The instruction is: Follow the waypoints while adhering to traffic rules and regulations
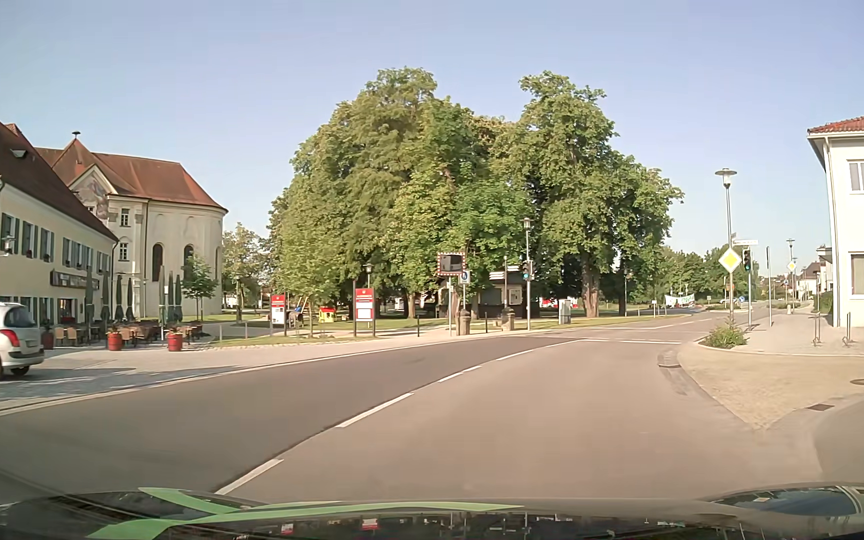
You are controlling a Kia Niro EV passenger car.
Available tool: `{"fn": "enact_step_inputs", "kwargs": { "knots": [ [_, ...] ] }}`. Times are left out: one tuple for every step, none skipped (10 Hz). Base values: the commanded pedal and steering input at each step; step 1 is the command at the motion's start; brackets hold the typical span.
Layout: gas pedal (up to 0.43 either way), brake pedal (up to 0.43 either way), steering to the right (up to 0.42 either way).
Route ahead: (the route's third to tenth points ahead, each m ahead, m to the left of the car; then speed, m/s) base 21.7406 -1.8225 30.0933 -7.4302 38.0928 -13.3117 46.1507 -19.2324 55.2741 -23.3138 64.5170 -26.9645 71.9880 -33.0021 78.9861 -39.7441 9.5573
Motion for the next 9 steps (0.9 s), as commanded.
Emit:
{"fn": "enact_step_inputs", "kwargs": {
  "knots": [
    [0.028, 0.000, 0.098],
    [0.028, 0.000, 0.097],
    [0.039, 0.000, 0.098],
    [0.039, 0.000, 0.098],
    [0.039, 0.000, 0.100],
    [0.039, 0.000, 0.101],
    [0.047, 0.000, 0.104],
    [0.047, 0.000, 0.109],
    [0.079, 0.000, 0.111]
  ]
}}
